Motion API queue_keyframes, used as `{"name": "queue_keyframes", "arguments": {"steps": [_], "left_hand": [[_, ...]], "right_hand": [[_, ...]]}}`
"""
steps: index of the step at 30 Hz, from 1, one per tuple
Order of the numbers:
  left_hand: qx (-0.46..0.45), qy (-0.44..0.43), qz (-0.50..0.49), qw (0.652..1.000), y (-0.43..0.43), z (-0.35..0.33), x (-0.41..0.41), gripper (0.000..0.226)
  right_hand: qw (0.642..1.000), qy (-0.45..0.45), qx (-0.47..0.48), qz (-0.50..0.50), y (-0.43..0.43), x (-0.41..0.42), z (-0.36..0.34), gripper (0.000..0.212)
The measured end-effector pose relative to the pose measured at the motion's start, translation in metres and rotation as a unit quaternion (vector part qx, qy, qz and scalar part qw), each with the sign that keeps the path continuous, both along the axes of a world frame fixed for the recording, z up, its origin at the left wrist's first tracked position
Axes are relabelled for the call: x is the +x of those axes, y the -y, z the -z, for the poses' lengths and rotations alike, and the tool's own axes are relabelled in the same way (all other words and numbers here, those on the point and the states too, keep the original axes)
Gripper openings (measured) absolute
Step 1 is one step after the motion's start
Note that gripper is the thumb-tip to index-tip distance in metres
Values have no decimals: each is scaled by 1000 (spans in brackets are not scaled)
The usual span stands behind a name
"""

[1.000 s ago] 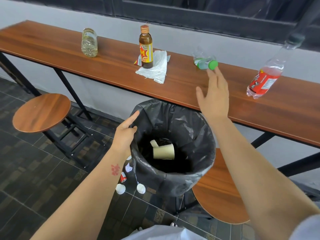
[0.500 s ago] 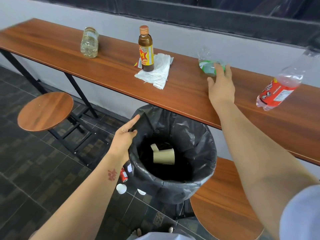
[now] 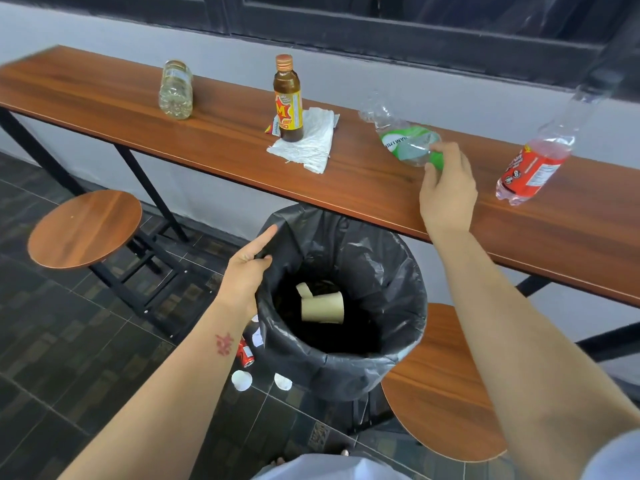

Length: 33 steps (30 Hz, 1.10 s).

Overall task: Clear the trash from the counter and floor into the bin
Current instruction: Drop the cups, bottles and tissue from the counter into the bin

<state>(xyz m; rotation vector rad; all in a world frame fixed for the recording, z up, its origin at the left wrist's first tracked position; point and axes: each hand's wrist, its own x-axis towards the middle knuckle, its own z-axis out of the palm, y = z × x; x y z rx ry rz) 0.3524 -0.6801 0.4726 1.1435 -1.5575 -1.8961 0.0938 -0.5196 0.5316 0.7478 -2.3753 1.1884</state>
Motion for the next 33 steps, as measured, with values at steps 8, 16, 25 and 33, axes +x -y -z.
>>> {"name": "queue_keyframes", "arguments": {"steps": [8, 16, 25, 33], "left_hand": [[-14, -1, 30, 999, -16, -15, 14, 53], [2, -10, 49, 999, -25, -14, 23, 53], [-14, 16, 62, 998, -36, -27, 25, 54], [-11, 23, 74, 997, -39, -27, 18, 56]], "right_hand": [[996, 38, -79, -27, -64, 77, 20, 28], [996, -5, -76, -46, -94, 154, 39, 26], [983, 9, 152, -98, -111, 168, 77, 24], [946, 52, 290, -138, -114, 154, 90, 26]]}}
